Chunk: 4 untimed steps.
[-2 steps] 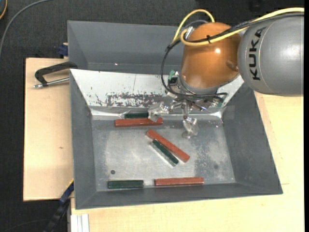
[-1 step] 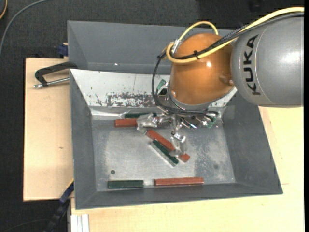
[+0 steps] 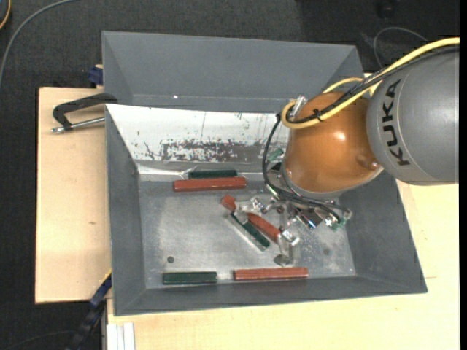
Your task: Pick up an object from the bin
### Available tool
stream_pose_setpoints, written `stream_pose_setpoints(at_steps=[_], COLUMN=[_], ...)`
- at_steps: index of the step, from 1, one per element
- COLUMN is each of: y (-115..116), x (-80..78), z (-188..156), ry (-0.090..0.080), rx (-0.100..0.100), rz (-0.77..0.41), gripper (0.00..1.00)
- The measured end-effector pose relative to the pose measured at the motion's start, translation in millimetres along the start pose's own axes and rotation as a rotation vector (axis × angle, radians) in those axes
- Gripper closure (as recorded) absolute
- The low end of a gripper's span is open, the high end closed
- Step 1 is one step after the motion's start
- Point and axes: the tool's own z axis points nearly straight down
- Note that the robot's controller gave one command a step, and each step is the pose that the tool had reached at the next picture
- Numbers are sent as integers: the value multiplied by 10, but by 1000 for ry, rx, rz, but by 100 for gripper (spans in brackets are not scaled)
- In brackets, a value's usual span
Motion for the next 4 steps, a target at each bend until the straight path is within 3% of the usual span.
stream_pose_setpoints(at_steps=[1,2,3,4], y=[-412,-851,-836,-551], x=[-255,-445,-439,-145], z=[794,785,793,-1499], ry=[-10,-12,-10,-17], rx=[1,5,3,11], rz=[112,183,182,-104], gripper=[0,0,100,100])
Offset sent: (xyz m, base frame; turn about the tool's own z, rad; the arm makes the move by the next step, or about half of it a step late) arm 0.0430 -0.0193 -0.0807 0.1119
